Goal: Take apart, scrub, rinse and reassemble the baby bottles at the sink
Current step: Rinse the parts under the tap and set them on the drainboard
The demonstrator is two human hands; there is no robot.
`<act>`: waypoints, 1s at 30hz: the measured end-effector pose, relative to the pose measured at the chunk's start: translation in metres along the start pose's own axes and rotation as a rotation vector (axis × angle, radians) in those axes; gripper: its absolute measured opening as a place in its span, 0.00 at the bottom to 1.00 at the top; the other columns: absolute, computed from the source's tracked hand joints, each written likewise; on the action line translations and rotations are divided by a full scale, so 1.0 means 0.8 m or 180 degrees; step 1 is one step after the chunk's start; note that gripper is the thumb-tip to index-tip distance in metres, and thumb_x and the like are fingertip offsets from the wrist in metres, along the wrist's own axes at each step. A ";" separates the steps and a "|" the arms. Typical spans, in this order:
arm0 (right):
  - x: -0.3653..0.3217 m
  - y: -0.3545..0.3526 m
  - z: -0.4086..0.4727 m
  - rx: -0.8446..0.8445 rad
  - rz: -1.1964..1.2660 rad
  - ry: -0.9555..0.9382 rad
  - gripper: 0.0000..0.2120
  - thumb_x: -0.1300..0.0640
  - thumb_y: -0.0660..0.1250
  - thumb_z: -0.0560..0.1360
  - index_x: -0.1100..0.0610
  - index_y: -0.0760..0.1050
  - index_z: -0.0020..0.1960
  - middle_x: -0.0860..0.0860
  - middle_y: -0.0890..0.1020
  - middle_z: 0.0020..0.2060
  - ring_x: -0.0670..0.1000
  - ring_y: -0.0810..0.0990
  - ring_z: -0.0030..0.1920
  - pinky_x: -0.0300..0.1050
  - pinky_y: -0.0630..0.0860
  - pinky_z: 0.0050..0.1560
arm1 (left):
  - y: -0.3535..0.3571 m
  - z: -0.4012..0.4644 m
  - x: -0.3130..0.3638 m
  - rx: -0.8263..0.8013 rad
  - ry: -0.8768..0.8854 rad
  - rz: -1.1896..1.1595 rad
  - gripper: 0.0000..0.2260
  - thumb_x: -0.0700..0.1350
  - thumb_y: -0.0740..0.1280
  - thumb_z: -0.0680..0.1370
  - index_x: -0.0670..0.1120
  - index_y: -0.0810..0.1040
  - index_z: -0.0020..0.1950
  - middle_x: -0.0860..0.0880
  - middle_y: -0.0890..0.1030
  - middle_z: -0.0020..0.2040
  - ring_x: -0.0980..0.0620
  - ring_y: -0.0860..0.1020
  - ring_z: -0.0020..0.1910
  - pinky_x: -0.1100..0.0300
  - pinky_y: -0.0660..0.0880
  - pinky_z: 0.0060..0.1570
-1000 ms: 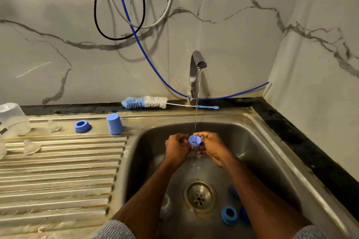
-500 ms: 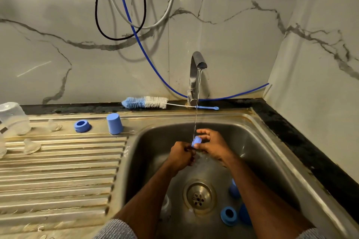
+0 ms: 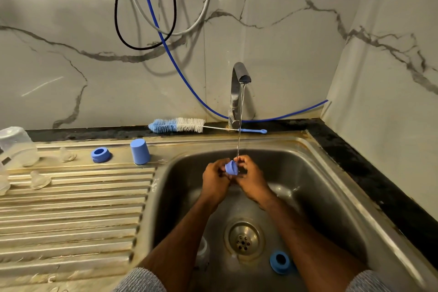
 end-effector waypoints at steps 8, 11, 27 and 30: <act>0.013 -0.007 0.008 -0.0270 0.0484 0.0701 0.29 0.65 0.76 0.72 0.58 0.69 0.69 0.58 0.83 0.56 0.54 0.84 0.52 0.46 0.83 0.50 | 0.004 0.004 -0.008 -0.0101 -0.0236 0.0366 0.15 0.39 0.63 0.79 0.45 0.82 0.63 0.45 0.83 0.53 0.45 0.83 0.51 0.43 0.81 0.55; 0.016 -0.012 0.011 -0.0279 0.0204 0.0690 0.29 0.59 0.78 0.71 0.57 0.70 0.68 0.59 0.84 0.50 0.54 0.86 0.46 0.45 0.81 0.44 | 0.001 0.000 -0.003 -0.0196 -0.0247 0.0441 0.12 0.36 0.61 0.81 0.43 0.84 0.56 0.44 0.85 0.48 0.47 0.83 0.47 0.48 0.82 0.50; -0.006 -0.033 0.001 -0.0110 -0.1481 -0.0290 0.22 0.62 0.82 0.63 0.51 0.80 0.55 0.48 0.81 0.52 0.47 0.80 0.52 0.37 0.74 0.51 | -0.003 -0.020 0.002 -0.1124 -0.0376 0.1437 0.09 0.37 0.65 0.80 0.38 0.85 0.51 0.40 0.85 0.49 0.43 0.83 0.52 0.53 0.79 0.54; -0.008 -0.028 -0.006 -0.0337 -0.1658 -0.0250 0.19 0.58 0.81 0.63 0.48 0.80 0.50 0.49 0.81 0.50 0.47 0.80 0.48 0.36 0.73 0.48 | -0.032 -0.028 0.026 -0.0654 -0.0120 0.1395 0.07 0.40 0.68 0.78 0.43 0.87 0.49 0.44 0.86 0.48 0.48 0.83 0.51 0.57 0.78 0.54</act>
Point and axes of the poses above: each hand's wrist, its own z-axis towards the middle knuckle, its own y-axis out of the palm, x = y × z, the point moved 2 cm from there along z, towards the middle knuckle
